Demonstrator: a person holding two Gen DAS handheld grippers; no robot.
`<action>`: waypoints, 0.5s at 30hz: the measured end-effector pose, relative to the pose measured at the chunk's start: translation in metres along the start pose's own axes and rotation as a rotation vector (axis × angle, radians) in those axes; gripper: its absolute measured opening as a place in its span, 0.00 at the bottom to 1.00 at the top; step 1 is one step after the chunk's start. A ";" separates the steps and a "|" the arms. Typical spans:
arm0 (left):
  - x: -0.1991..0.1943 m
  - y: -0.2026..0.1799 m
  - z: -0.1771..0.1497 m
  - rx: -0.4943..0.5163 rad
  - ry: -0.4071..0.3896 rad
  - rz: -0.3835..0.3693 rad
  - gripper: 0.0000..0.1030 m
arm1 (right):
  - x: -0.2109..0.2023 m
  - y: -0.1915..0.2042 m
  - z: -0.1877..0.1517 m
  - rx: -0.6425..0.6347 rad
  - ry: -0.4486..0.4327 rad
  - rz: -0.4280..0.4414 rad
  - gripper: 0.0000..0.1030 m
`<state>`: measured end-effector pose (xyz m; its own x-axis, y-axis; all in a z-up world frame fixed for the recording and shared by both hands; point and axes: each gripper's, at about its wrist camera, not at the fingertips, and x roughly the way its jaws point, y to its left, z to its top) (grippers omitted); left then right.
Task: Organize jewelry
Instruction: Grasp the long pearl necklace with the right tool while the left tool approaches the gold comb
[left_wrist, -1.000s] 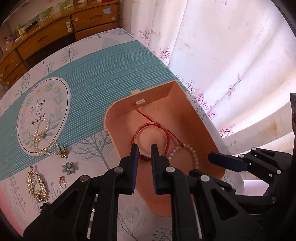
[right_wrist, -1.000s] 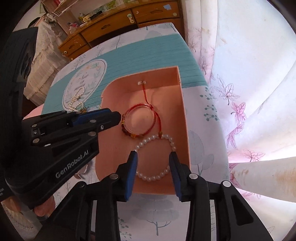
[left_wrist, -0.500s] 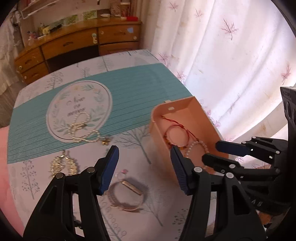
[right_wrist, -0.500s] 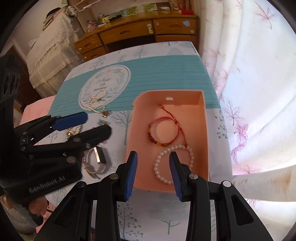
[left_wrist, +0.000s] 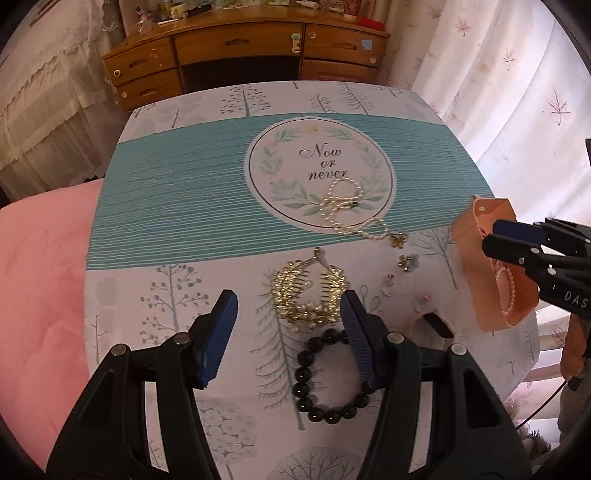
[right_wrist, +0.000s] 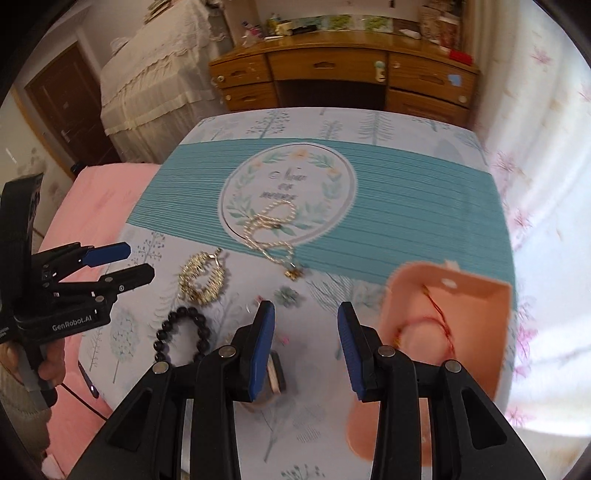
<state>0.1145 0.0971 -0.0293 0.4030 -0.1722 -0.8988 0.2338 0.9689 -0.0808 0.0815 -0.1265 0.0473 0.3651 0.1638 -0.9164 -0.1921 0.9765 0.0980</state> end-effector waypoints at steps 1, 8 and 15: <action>0.003 0.005 0.000 0.003 0.008 0.013 0.53 | 0.008 0.004 0.010 -0.010 0.009 0.007 0.35; 0.040 0.017 0.002 0.021 0.102 0.006 0.53 | 0.086 0.032 0.067 -0.079 0.138 0.063 0.35; 0.066 0.020 0.004 0.047 0.157 -0.048 0.53 | 0.160 0.052 0.089 -0.154 0.258 0.037 0.35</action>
<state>0.1495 0.1043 -0.0888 0.2477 -0.1846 -0.9511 0.2922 0.9502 -0.1084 0.2108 -0.0370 -0.0594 0.1156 0.1387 -0.9836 -0.3443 0.9344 0.0913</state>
